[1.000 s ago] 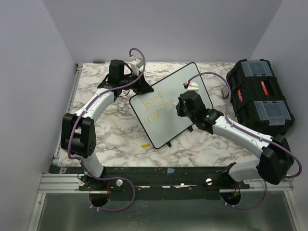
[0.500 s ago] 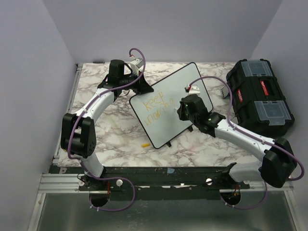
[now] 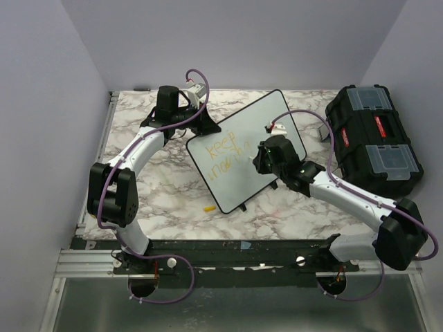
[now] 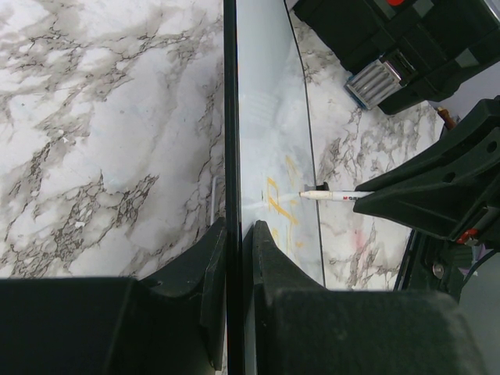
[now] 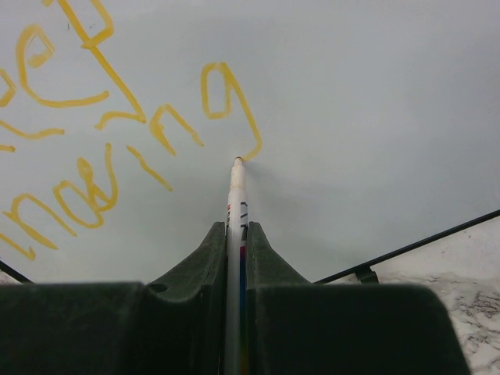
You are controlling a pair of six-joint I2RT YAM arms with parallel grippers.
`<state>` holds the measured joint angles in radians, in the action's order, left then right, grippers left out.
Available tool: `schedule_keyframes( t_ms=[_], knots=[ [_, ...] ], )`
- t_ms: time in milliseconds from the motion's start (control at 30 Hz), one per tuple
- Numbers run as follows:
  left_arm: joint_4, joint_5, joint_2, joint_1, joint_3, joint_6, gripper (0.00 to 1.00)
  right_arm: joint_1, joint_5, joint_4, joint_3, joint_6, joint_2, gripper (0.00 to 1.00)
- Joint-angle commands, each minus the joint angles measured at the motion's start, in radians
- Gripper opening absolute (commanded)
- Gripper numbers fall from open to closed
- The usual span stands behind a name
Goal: Write a sentence on the whiteboard
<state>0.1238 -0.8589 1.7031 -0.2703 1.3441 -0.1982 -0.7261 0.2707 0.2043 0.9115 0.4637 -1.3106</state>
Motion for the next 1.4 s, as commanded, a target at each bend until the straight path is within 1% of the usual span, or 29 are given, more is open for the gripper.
schedule_keyframes(
  t_ms=[0,200,533,900,1167,1367],
  knots=[
    [0.056,-0.058,0.007,-0.040,-0.023,0.110,0.00,-0.001,-0.047,0.007,0.044,0.005,-0.016,0.01],
    [0.056,-0.056,0.008,-0.040,-0.023,0.111,0.00,-0.001,-0.015,0.001,0.059,-0.023,0.029,0.01],
    [0.056,-0.057,0.006,-0.040,-0.028,0.111,0.00,-0.001,0.024,0.003,0.032,-0.032,0.152,0.01],
    [0.052,-0.058,0.012,-0.040,-0.025,0.107,0.00,-0.001,0.080,0.045,-0.011,-0.049,0.209,0.01],
    [0.050,-0.049,0.016,-0.040,-0.027,0.105,0.00,0.000,0.004,0.026,-0.036,-0.039,0.187,0.01],
    [0.048,-0.048,0.022,-0.040,-0.023,0.103,0.00,-0.002,-0.111,0.049,-0.028,-0.109,0.200,0.01]
  ],
)
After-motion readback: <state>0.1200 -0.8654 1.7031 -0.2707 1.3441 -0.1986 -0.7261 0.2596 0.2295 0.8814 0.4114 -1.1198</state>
